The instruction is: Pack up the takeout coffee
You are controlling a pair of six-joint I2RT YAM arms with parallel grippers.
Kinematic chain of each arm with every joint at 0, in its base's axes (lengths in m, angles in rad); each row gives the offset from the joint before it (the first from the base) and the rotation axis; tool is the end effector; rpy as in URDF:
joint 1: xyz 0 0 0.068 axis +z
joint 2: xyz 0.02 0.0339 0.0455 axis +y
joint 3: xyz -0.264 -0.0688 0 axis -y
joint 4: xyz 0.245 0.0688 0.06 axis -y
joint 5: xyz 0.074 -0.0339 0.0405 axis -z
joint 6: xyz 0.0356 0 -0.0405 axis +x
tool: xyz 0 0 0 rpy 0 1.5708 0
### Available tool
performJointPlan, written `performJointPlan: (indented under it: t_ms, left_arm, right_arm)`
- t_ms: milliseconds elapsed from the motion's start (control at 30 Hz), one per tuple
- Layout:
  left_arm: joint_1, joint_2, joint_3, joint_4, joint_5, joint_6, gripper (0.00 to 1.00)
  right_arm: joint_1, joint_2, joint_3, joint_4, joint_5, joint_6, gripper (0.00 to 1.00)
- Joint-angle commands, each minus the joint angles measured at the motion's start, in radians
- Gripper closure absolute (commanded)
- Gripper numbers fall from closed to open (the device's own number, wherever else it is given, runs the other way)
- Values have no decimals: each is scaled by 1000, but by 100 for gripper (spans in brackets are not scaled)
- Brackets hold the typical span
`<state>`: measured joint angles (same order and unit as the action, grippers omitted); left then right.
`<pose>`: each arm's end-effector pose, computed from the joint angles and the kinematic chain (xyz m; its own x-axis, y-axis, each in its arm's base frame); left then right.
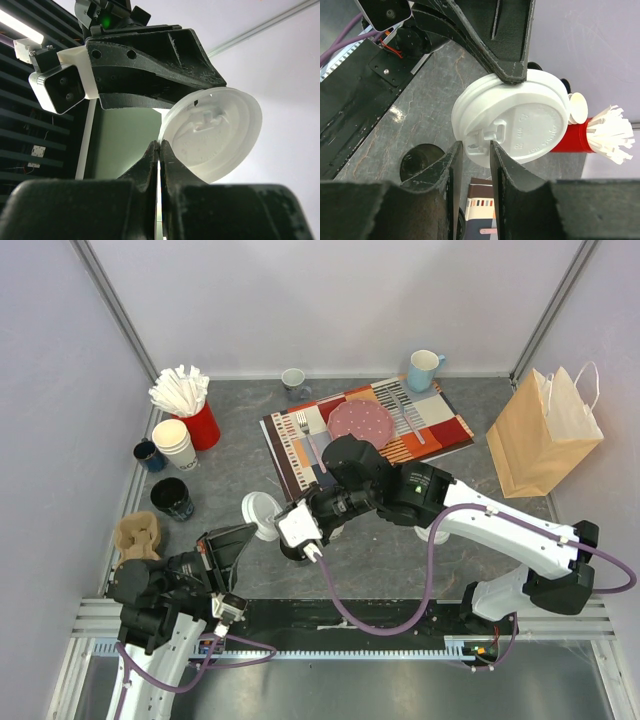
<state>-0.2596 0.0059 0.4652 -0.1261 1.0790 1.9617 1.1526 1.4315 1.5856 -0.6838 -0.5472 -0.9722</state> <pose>0.0256 -0.0393 0.3072 0.7360 0.2563 0.6266 -0.6452 -0.0148 0.7639 0.1075 0.2875 0.4191 0.6797 -0.2077 -0.7034 -0.7120 -0.4172 -0.5648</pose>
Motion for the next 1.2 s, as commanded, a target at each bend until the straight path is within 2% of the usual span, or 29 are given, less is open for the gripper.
performJointPlan:
  t_ms: [0,133,200,467,700,733,800,833,933,1033,1167]
  left_arm:
    - [2,22,20,71,9,172,98]
    - [2,31,21,89,-4,157,98]
    - [2,34,21,95,-7,155,98]
    - [0,34,18,91,-30,151,98]
    - [2,32,35,-7,-76,167,96]
    - [0,32,36,-20,-80,174,84]
    - [2,32,36,-52,-96,189,69]
    - [0,35,38,-61,-103,206,56]
    - [2,49,43,-99,-151,242,41]
    - [0,65,56,-145,-217,246,32]
    - [0,65,81,-266,-299,255,25]
  right_arm:
    - [12,9,5,84,4,6,66]
    - [12,9,5,84,-3,10,76]
    - [13,7,4,84,-14,13,77]
    - [13,-9,-6,82,-16,23,100]
    - [15,-34,-41,72,53,43,100]
    - [13,-37,-48,70,72,44,100]
    - [13,-43,-58,70,88,47,100]
    - [15,-48,-68,73,114,49,100]
    - [13,-57,-88,72,163,61,100]
    - [15,-59,-105,70,199,73,100]
    - [15,-57,-118,53,320,82,100]
